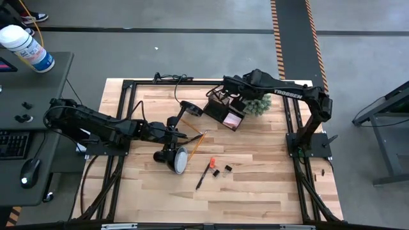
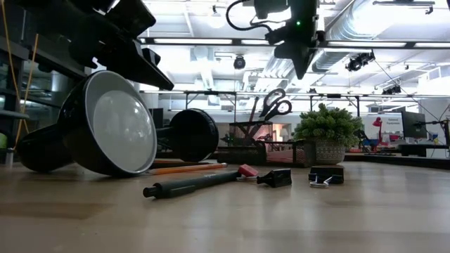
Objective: Pick and place office supplies into organizer
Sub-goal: Put the eraser into the desk organizer
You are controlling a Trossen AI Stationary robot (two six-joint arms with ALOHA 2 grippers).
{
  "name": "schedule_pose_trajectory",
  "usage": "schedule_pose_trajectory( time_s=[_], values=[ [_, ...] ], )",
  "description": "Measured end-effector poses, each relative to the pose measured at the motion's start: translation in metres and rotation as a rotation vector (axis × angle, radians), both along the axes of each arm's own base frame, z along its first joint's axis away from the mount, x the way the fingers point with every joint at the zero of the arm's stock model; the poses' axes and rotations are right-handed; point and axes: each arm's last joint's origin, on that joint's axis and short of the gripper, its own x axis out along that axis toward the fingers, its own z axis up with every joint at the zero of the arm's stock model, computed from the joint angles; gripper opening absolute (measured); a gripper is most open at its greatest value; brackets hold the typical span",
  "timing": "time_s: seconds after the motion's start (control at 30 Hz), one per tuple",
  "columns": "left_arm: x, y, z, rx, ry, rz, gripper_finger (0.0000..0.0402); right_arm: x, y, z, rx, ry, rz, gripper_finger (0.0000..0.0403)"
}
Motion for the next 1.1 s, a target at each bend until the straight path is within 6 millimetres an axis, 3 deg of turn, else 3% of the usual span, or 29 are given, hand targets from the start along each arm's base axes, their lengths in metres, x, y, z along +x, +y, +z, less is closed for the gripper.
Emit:
schedule_pose_trajectory(
  time_s=[0.23,0.37,0.6,0.9,1.0,1.1],
  values=[
    [0.0,0.0,0.0,0.0,0.004,0.0,0.0092,-0.006,-0.002,-0.001,0.024,0.015,-0.06,0.0],
    [0.0,0.0,0.0,0.004,0.004,-0.003,0.0092,-0.001,0.02,-0.002,0.078,0.009,-0.027,0.0],
    [0.0,0.0,0.0,0.022,0.006,-0.014,0.0092,0.01,0.082,-0.003,0.141,-0.011,0.099,0.0],
    [0.0,0.0,0.0,0.025,0.004,-0.015,0.0092,0.019,0.186,-0.005,0.299,-0.197,0.315,0.0],
    [0.0,0.0,0.0,0.025,0.003,-0.015,0.0092,0.017,0.214,-0.019,0.331,-0.237,0.351,0.0],
    [0.0,0.0,0.0,0.024,-0.001,-0.015,0.0092,0.011,0.236,-0.047,0.35,-0.246,0.358,0.0]
  ],
)
